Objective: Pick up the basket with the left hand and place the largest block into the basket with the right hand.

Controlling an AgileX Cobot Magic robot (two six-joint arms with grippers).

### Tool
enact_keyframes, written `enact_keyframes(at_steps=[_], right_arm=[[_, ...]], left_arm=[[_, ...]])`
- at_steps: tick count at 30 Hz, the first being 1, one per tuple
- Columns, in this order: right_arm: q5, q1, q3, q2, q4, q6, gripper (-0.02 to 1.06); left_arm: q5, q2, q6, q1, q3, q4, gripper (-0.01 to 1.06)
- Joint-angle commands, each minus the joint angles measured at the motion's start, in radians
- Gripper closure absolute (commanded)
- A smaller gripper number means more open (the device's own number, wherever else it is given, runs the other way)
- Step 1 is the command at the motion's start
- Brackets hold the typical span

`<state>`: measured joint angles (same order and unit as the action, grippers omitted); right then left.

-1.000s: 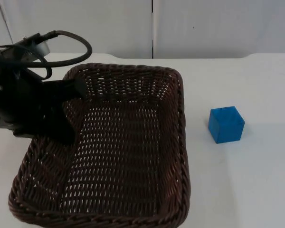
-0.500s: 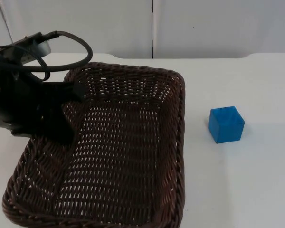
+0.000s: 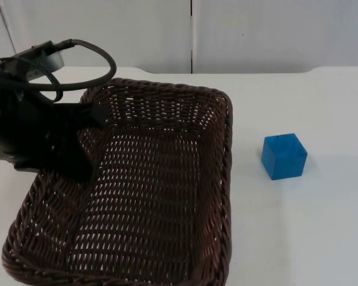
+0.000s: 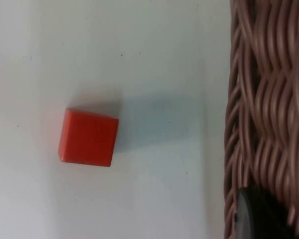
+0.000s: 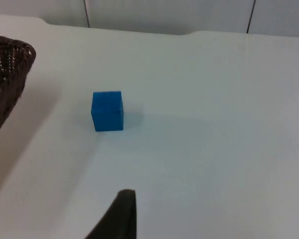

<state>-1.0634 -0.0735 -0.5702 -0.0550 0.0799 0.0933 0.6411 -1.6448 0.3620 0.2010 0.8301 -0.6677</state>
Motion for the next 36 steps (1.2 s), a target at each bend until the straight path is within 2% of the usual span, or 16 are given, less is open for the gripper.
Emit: enact_keyframes(at_steps=[1,8,10,12,13,18,30,33,36], right_arm=[[0.028,0.004,-0.024,-0.046,0.009,-0.010,-0.01],[0.091,0.004,-0.098,-0.320,0.034,-0.003,-0.01],[0.136,0.004,-0.113,-0.414,0.057,0.012,-0.01],[0.182,0.004,-0.126,-0.516,0.108,0.088,-0.01],[0.182,0.004,-0.126,-0.516,0.108,0.088,-0.01],[0.253,0.004,-0.160,-0.723,0.254,0.218,-0.01],[0.285,0.002,-0.248,-1.079,0.272,0.241,-0.01],[0.315,-0.052,-0.273,-1.157,0.260,0.241,-0.01],[0.386,-0.111,-0.287,-1.206,0.260,0.241,-0.01]], left_arm=[[0.006,0.011,0.001,-0.002,0.001,-0.008,1.05],[0.000,0.011,0.001,-0.002,0.001,-0.008,1.05],[0.000,0.011,0.001,-0.002,0.001,-0.008,1.05],[0.000,0.011,0.001,-0.002,0.001,-0.008,1.05],[0.000,0.011,0.001,-0.002,0.001,-0.008,1.05],[0.000,0.011,0.001,-0.002,0.001,-0.008,1.05],[0.000,0.011,0.001,-0.002,0.001,-0.008,1.05],[0.000,0.011,0.001,-0.002,0.001,-0.008,1.05],[0.000,0.011,0.001,-0.002,0.001,-0.008,1.05]])
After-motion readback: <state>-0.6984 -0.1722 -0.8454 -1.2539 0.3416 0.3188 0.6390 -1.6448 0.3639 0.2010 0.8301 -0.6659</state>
